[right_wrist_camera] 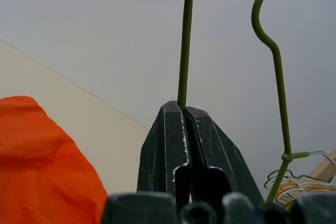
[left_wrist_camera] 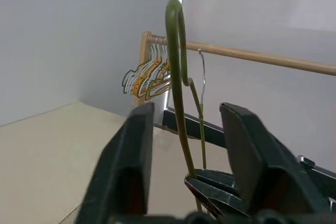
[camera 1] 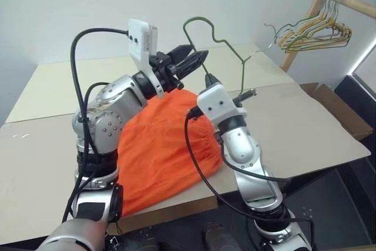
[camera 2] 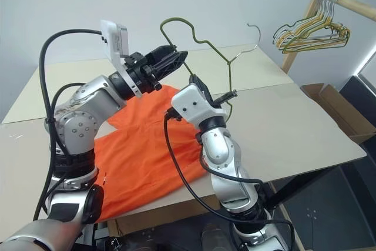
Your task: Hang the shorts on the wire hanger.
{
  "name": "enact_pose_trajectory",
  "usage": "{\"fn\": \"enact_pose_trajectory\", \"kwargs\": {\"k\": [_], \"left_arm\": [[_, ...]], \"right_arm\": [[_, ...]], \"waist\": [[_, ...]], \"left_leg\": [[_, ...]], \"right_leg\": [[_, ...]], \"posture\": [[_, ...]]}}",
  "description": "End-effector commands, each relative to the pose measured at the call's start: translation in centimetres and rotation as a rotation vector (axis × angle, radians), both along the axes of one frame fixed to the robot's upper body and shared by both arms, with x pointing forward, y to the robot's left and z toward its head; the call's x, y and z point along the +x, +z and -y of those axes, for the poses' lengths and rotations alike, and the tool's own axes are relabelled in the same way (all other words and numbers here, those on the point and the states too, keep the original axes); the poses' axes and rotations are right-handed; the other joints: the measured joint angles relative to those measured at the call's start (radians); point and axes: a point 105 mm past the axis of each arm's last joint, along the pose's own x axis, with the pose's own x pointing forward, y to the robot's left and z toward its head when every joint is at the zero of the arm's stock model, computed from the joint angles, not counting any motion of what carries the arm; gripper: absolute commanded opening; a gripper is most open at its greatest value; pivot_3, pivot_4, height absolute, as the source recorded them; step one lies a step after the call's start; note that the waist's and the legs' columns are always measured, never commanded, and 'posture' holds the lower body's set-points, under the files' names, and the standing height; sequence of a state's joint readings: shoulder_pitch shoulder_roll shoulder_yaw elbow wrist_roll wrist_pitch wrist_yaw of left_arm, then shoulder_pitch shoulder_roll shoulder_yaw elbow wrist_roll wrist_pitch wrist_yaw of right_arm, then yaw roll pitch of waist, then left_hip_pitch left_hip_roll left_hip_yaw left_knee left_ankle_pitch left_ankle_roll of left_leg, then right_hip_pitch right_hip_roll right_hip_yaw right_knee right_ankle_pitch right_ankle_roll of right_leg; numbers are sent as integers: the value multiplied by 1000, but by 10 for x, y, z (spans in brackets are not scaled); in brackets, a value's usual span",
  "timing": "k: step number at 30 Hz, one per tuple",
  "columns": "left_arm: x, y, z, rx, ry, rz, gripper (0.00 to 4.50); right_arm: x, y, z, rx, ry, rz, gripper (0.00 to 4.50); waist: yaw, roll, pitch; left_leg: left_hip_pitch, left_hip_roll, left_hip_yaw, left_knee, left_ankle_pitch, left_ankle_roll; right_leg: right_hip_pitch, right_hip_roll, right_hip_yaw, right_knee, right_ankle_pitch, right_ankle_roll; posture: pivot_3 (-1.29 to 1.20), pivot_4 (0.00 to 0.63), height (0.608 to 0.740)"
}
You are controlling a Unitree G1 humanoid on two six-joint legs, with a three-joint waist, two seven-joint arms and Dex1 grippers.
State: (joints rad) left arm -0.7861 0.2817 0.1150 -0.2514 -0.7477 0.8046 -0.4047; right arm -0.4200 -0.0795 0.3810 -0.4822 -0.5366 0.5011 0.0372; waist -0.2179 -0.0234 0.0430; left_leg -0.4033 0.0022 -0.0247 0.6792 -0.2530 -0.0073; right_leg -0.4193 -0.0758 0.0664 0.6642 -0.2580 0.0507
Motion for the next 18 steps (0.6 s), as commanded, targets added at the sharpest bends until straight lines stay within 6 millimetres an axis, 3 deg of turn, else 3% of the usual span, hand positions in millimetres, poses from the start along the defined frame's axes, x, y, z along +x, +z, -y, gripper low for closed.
{"fn": "enact_pose_trajectory", "kwargs": {"k": [1, 5, 12, 15, 18], "left_arm": [[-3, 11, 1, -37, -7, 48, 1105], [-2, 10, 1, -38, -5, 47, 41], [1, 5, 3, 14, 16, 57, 41], [4, 5, 2, 35, 55, 85, 0], [12, 10, -10, 13, 115, 111, 0]], "right_arm": [[-8, 17, 0, 25, -2, 87, 0], [-8, 16, -2, 31, 3, 85, 0], [-10, 16, -1, -15, -9, 111, 0], [-9, 18, 2, -46, -27, 123, 740], [-9, 20, 0, -73, 7, 132, 1776]], "waist": [[0, 0, 0], [-4, 0, 0], [-11, 0, 0], [-15, 0, -1], [-18, 0, -1]], "left_leg": [[0, 0, 0, 0, 0, 0], [0, 0, 0, 0, 0, 0], [0, 0, 0, 0, 0, 0], [0, 0, 0, 0, 0, 0], [0, 0, 0, 0, 0, 0]], "right_leg": [[0, 0, 0, 0, 0, 0], [0, 0, 0, 0, 0, 0], [0, 0, 0, 0, 0, 0], [0, 0, 0, 0, 0, 0], [0, 0, 0, 0, 0, 0]], "posture": [[-180, 0, 740], [-183, 0, 740], [-186, 0, 740], [-184, 0, 740], [-187, 0, 740]]}}
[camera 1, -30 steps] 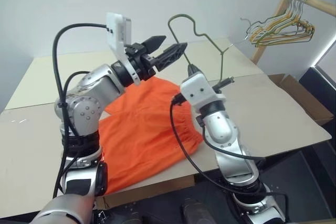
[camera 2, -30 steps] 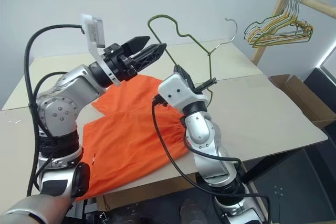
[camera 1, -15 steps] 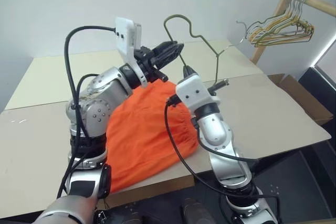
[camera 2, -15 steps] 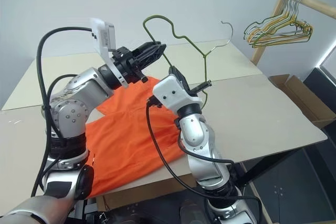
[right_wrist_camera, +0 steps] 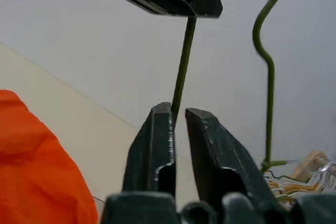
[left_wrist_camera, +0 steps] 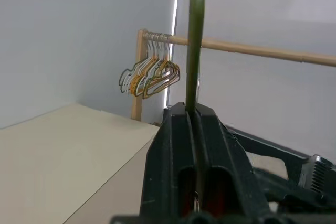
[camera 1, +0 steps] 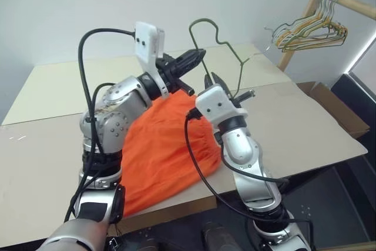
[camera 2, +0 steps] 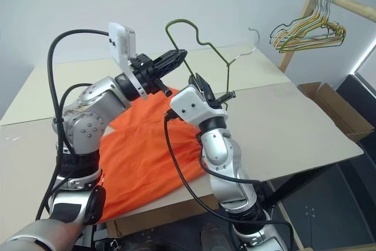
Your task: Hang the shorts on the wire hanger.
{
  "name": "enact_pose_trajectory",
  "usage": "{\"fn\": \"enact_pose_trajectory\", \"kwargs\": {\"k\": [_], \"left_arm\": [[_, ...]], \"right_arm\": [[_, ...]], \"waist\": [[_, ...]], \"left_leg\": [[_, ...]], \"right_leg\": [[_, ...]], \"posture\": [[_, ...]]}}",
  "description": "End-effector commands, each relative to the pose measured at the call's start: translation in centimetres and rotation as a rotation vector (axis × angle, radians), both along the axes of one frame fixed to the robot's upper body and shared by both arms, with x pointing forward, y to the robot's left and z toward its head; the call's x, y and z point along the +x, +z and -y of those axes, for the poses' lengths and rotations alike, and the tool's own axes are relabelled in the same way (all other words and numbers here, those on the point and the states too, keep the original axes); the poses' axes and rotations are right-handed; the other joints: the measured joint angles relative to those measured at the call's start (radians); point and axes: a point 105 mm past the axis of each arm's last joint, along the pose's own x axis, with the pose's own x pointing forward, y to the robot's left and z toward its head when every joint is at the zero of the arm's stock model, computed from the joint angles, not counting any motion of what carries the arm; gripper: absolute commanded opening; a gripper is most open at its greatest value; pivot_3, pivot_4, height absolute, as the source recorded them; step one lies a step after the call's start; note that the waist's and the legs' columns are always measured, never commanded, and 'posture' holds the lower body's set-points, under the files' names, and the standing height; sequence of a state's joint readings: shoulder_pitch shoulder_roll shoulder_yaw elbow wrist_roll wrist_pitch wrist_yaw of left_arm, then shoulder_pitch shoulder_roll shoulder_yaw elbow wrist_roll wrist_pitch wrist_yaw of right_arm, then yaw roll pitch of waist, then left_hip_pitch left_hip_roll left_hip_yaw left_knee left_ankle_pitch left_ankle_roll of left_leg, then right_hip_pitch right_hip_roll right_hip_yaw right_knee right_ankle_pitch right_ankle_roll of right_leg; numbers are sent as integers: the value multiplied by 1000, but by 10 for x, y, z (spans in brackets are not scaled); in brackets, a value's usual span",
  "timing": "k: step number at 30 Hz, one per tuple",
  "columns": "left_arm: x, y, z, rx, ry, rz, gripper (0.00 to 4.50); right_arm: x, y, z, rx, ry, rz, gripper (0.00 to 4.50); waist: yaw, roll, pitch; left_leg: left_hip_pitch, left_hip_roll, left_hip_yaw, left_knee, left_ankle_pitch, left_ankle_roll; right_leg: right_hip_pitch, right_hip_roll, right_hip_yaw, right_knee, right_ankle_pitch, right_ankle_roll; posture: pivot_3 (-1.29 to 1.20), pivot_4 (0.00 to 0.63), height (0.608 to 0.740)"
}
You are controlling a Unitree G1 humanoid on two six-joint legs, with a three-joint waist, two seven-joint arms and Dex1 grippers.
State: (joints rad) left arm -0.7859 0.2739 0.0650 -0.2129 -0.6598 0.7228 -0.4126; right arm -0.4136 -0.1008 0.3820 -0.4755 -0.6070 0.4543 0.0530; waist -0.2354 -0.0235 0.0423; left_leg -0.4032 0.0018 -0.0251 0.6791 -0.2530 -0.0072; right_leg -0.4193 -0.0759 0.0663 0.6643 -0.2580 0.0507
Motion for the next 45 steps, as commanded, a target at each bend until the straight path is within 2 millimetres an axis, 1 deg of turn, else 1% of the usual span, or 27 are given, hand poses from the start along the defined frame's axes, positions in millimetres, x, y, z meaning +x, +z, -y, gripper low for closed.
{"fn": "enact_pose_trajectory", "kwargs": {"k": [1, 3, 5, 7, 8, 10, 12, 14, 16, 18, 20, 23, 24, 27, 29, 31, 34, 41, 45], "left_arm": [[8, 15, -19, -1, 96, 85, 0], [14, 15, -29, 17, 139, 93, 0], [19, 19, -40, 12, 167, 105, 0], [19, 24, -54, 22, 168, 126, 0], [18, 26, -58, 26, 161, 133, 0], [11, 28, -67, 48, 122, 145, 0], [0, 29, -79, 65, 69, 147, 0], [-9, 32, -90, 59, 31, 146, 0], [-16, 36, -103, 31, -4, 144, 0], [-20, 39, -114, 16, -15, 126, 0], [-23, 39, -120, 15, -33, 110, 0], [-39, 44, -131, -53, -136, 100, 0], [-45, 46, -133, -78, -174, 107, 0], [-68, 48, -133, -108, -298, 146, 0], [-76, 48, -132, -118, -343, 152, 0], [-78, 47, -131, -110, -345, 157, 0], [-80, 47, -131, -144, -366, 163, 0], [-82, 48, -127, -166, -391, 169, 0], [-80, 45, -125, -173, -391, 162, 0]], "right_arm": [[-7, 20, -2, 9, 55, 68, 2102], [-7, 21, -4, 22, 109, 43, 2716], [-8, 22, -5, 125, 227, -71, 3456], [-9, 17, 1, 148, 338, -186, 4118], [-10, 15, 4, 142, 363, -213, 4118], [-7, 6, 19, 162, 417, -332, 4118], [-5, -8, 34, 169, 508, -495, 4118], [-8, -18, 46, 165, 600, -635, 4118], [-5, -24, 58, 193, 653, -729, 4118], [-2, -29, 66, 232, 705, -813, 4118], [-2, -31, 68, 259, 769, -872, 4118], [-11, -29, 64, 301, 978, -1001, 4118], [-14, -28, 63, 282, 1024, -1012, 4118], [-12, -33, 59, 264, 1086, -1064, 4118], [-8, -35, 55, 263, 1106, -1080, 4118], [-8, -33, 52, 258, 1146, -1084, 4118], [-8, -28, 45, 280, 1206, -1102, 4118], [-8, -26, 30, 273, 1255, -1113, 4118], [-12, -27, 22, 249, 1285, -1123, 4118]], "waist": [[-2, 0, 0], [-6, 0, 0], [-7, 0, 0], [-7, 0, 0], [-6, 0, 0], [-1, 0, -1], [3, 0, -1], [4, 0, -1], [4, 0, -1], [7, 0, -1], [10, 0, -1], [18, 0, -1], [23, 0, -1], [34, -1, -1], [46, -1, -1], [61, -1, -1], [83, -1, -1], [98, -1, -1], [99, -1, -1]], "left_leg": [[0, 0, 0, 0, 0, 0], [1, 0, 0, 0, 0, 0], [1, 0, 0, 0, 0, 0], [0, 0, -1, 0, 0, 0], [0, 0, -1, 0, 0, 0], [0, -1, -2, 0, 0, 0], [-1, -2, -3, 0, 0, 1], [0, -2, -3, 0, 0, 1], [1, -2, -3, 0, -1, 1], [5, -1, -3, 0, -1, 1], [12, -1, -3, -2, -2, 3], [15, -1, -3, -3, -2, 4], [15, -1, -2, -2, -3, 5], [14, -2, -2, -2, -3, 6], [14, -2, -2, 0, -3, 5], [13, -2, -2, 1, -3, 5], [14, -3, -2, 1, -3, 5], [14, -3, -1, 1, -3, 5], [14, -2, -1, 1, -3, 5]], "right_leg": [[0, 0, 0, 0, 0, 0], [0, 0, 0, 0, 0, 0], [0, 0, 0, 0, 0, 0], [0, 0, -1, 0, 0, 0], [0, 0, -1, 0, 0, 0], [0, -1, -2, 0, 0, 0], [1, -1, -2, 0, 0, 1], [2, -2, -2, -1, 0, 1], [3, -1, -2, -1, 0, 2], [8, -1, -3, -2, 0, 2], [16, -1, -3, -5, -1, 2], [19, -1, -3, -7, -1, 3], [19, -1, -3, -7, -2, 3], [19, -2, -3, -8, -2, 4], [19, -2, -3, -8, -2, 4], [19, -3, -2, -8, -2, 4], [19, -3, -2, -7, -2, 4], [19, -3, -2, -7, -2, 4], [18, -3, -2, -6, -2, 4]], "posture": [[-192, 0, 740], [-192, 0, 740], [-185, 0, 740], [-177, 0, 740], [-176, 0, 740], [-166, 0, 740], [-154, 0, 740], [-144, 0, 740], [-132, 0, 740], [-116, 0, 740], [-104, 0, 740], [-88, 0, 740], [-84, 0, 740], [-71, 0, 740], [-66, 0, 740], [-60, 0, 740], [-61, 0, 740], [-69, 0, 740], [-75, 0, 740]]}}
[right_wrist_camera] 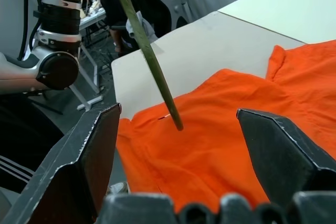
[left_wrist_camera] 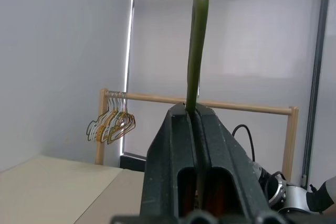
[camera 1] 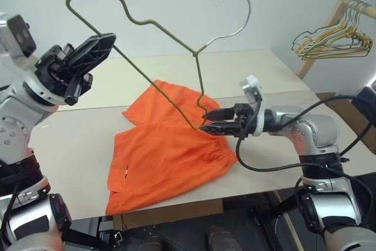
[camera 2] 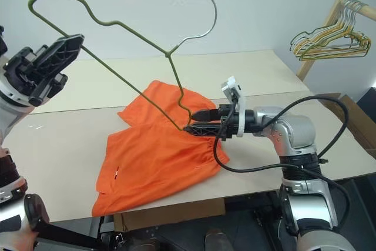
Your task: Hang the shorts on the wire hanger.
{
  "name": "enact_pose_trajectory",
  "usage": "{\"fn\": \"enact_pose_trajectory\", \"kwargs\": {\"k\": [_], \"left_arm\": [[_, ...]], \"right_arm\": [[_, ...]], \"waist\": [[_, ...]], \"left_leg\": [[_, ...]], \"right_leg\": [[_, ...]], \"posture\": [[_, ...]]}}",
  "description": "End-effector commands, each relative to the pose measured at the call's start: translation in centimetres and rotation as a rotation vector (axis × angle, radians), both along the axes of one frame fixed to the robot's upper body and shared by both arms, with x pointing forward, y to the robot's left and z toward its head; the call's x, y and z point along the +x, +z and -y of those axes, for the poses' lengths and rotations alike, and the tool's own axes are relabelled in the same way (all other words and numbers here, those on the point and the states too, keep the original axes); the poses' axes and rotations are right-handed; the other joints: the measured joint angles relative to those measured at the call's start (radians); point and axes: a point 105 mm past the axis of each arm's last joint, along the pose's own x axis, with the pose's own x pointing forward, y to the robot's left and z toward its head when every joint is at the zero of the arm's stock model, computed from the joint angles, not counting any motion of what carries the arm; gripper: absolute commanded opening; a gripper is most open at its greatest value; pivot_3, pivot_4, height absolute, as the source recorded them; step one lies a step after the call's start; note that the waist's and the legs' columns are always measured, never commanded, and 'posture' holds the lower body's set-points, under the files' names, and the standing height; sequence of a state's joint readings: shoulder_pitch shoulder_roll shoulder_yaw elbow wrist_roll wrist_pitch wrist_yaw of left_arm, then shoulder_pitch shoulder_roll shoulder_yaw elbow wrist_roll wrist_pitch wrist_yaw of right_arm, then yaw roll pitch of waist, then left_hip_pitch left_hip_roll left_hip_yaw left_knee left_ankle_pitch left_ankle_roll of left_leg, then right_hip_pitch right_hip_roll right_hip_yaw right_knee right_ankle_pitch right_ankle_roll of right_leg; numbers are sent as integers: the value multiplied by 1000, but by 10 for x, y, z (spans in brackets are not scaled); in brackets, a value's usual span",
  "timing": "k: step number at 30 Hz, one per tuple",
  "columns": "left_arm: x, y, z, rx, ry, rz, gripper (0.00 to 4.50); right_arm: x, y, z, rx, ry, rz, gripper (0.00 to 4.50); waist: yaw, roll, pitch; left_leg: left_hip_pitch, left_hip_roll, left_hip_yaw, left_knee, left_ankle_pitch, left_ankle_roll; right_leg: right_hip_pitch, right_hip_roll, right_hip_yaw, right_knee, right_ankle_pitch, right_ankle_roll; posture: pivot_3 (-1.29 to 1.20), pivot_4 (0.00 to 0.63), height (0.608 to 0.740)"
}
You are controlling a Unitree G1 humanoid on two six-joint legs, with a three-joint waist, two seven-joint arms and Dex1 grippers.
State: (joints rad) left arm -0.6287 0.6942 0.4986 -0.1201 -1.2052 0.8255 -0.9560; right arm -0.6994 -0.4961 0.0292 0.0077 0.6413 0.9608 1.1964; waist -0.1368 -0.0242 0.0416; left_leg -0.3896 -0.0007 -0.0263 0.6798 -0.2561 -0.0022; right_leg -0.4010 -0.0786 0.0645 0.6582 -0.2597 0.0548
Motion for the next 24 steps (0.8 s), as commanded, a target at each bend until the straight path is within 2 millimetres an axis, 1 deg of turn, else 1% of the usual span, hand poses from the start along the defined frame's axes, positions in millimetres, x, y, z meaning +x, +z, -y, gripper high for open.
{"fn": "enact_pose_trajectory", "kwargs": {"k": [1, 6, 11, 12, 14, 16, 17, 20, 21, 24], "left_arm": [[-5, 5, 4, -10, -11, 43, 0], [-4, 2, 8, -22, -24, 36, 0], [-3, -1, 10, -23, -19, 25, 0], [-3, -2, 10, -28, -20, 22, 0], [-3, -2, 10, -30, -21, 21, 0], [-3, -3, 10, -30, -20, 20, 0], [-2, -3, 10, -35, -14, 21, 0], [0, -4, 11, -41, -10, 29, 0], [-1, -5, 12, -38, -15, 33, 0], [2, -9, 14, -33, -9, 28, 0]], "right_arm": [[-5, 17, -10, 28, 52, 69, 4118], [-7, 19, -18, 41, 81, 62, 4118], [-9, 19, -19, 47, 105, 48, 4118], [-9, 19, -19, 46, 112, 46, 3955], [-11, 19, -18, 43, 124, 45, 3536], [-12, 19, -17, 39, 133, 39, 2910], [-12, 18, -17, 35, 131, 37, 2481], [-12, 16, -17, 27, 126, 37, 1445], [-12, 15, -17, 24, 126, 39, 1025], [-11, 13, -17, 18, 118, 40, 49]], "waist": [[0, 0, 0], [-3, 0, 0], [-6, 0, 0], [-7, 0, 0], [-8, 0, 0], [-9, 0, 0], [-9, 0, 0], [-9, 0, 0], [-10, 0, 0], [-12, 0, 0]], "left_leg": [[0, 0, 0, 0, 0, 0], [0, 0, 0, 0, 0, 0], [0, 0, 0, 0, 0, 0], [0, 0, 0, 0, 0, 0], [0, 0, 0, 0, 0, 0], [0, 0, 0, 0, 0, 0], [0, 0, 0, 0, 0, 0], [0, 0, 0, 0, 0, 0], [0, 0, 0, 0, 0, 0], [0, 0, 0, 0, 0, 0]], "right_leg": [[0, 0, 0, 0, 0, 0], [0, 0, 0, 0, 0, 0], [0, 0, 0, 0, 0, 0], [0, 0, 0, 0, 0, 0], [0, 0, 0, 0, 0, 0], [0, 0, 0, 0, 0, 0], [0, 0, 0, 0, 0, 0], [0, 0, 0, 0, 0, 0], [0, 0, 0, 0, 0, 0], [0, 1, 0, 0, 0, 0]], "posture": [[-79, 0, 740], [-84, 0, 740], [-83, 0, 740], [-83, 0, 740], [-84, 0, 740], [-85, 0, 740], [-85, 0, 740], [-84, 0, 740], [-84, 0, 740], [-86, 0, 740]]}}
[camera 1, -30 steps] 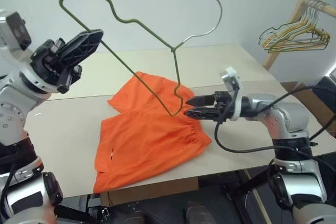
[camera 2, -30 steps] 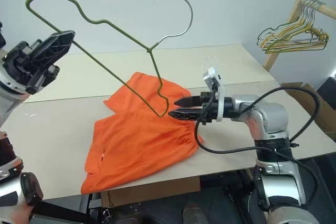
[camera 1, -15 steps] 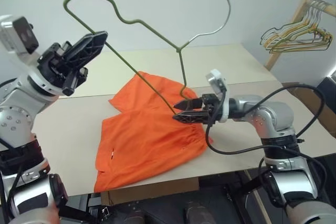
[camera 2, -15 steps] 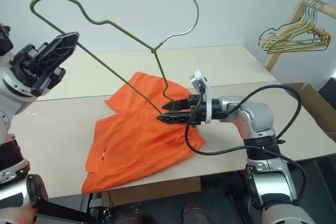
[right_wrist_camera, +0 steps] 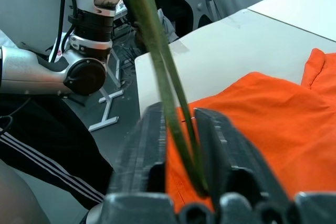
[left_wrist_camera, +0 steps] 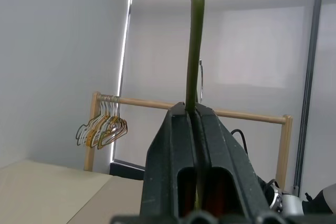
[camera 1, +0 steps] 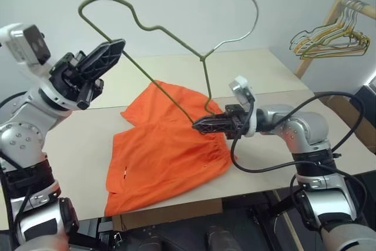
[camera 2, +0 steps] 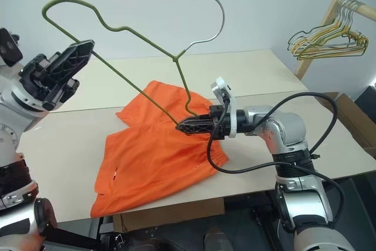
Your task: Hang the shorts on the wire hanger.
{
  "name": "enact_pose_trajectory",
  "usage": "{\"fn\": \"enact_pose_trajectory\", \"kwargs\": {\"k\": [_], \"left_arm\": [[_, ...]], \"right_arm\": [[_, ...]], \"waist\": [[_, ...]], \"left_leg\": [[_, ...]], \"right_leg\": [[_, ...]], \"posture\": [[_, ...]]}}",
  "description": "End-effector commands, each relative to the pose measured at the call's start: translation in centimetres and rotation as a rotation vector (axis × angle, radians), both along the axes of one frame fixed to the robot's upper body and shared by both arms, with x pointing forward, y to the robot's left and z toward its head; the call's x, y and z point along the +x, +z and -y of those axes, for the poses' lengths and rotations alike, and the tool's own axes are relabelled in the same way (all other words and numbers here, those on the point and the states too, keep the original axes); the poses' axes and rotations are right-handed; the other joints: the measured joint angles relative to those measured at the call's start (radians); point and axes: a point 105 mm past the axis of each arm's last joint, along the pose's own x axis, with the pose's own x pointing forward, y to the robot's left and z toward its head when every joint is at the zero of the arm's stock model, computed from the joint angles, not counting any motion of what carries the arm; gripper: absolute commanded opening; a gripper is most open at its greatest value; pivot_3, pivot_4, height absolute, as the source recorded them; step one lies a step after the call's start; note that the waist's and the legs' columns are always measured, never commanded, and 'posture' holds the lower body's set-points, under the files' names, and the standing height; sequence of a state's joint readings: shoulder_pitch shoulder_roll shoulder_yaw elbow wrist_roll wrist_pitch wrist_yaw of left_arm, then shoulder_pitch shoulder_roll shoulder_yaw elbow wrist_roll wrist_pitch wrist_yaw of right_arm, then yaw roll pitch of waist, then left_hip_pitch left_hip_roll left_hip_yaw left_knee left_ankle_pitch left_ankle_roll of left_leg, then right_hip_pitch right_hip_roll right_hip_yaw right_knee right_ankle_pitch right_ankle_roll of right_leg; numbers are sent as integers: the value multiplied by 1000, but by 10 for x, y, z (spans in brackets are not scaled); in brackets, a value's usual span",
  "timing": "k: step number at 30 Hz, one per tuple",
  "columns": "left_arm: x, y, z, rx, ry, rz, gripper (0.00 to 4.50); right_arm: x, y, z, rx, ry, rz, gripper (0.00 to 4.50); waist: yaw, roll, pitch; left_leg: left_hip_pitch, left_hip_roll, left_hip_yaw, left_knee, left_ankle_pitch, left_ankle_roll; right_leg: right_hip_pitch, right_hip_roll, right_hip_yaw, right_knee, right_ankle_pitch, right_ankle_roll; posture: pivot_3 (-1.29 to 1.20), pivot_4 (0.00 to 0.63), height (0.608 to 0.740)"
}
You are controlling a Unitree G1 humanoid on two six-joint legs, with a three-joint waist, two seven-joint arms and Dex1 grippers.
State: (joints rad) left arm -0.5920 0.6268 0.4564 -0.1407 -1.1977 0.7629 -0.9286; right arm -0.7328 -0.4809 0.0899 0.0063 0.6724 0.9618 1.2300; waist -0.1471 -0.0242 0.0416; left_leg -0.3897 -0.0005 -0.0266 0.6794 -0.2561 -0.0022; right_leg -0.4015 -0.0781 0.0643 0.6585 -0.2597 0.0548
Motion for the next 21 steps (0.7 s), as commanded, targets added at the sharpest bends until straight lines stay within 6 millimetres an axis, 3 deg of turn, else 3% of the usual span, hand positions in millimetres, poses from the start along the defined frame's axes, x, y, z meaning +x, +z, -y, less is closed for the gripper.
{"fn": "enact_pose_trajectory", "kwargs": {"k": [1, 7, 11, 14, 18, 21], "left_arm": [[-2, 2, 4, 9, 0, 40, 0], [13, -12, 6, 26, 49, -23, 0], [18, -26, 9, 76, 46, -82, 1031], [32, -63, 12, 257, 135, -199, 2003], [45, -135, 3, 531, 265, -335, 3377], [36, -157, 6, 665, 270, -300, 4240]], "right_arm": [[-1, 9, 0, 12, 10, 45, 15], [-1, 10, 1, 12, 5, 52, 15], [-3, 13, 5, 23, -8, 52, 0], [-4, 24, 14, 69, -46, 31, 0], [-13, 28, 45, 64, -147, -27, 0], [-24, 17, 75, 1, -239, -115, 0]], "waist": [[-2, 0, 0], [0, 0, 0], [-2, 0, 0], [-4, 0, 0], [-1, 0, 0], [4, 0, 0]], "left_leg": [[0, 0, 0, 0, 0, 0], [0, 0, 0, 0, 0, 0], [0, 0, 0, 0, 0, 0], [0, 0, 0, 0, 0, 0], [0, 0, 0, -1, 0, 0], [-1, 0, 0, -1, 0, 0]], "right_leg": [[0, 0, 0, 0, 0, 0], [0, 0, 0, 0, 0, 0], [0, 0, 0, 0, 0, 0], [0, 0, 0, 0, 0, 0], [0, 0, 0, -1, 0, 0], [0, 0, 0, -2, 0, 0]], "posture": [[-86, 0, 740], [-98, 0, 740], [-107, 0, 740], [-115, 0, 740], [-128, 0, 740], [-139, 0, 740]]}}
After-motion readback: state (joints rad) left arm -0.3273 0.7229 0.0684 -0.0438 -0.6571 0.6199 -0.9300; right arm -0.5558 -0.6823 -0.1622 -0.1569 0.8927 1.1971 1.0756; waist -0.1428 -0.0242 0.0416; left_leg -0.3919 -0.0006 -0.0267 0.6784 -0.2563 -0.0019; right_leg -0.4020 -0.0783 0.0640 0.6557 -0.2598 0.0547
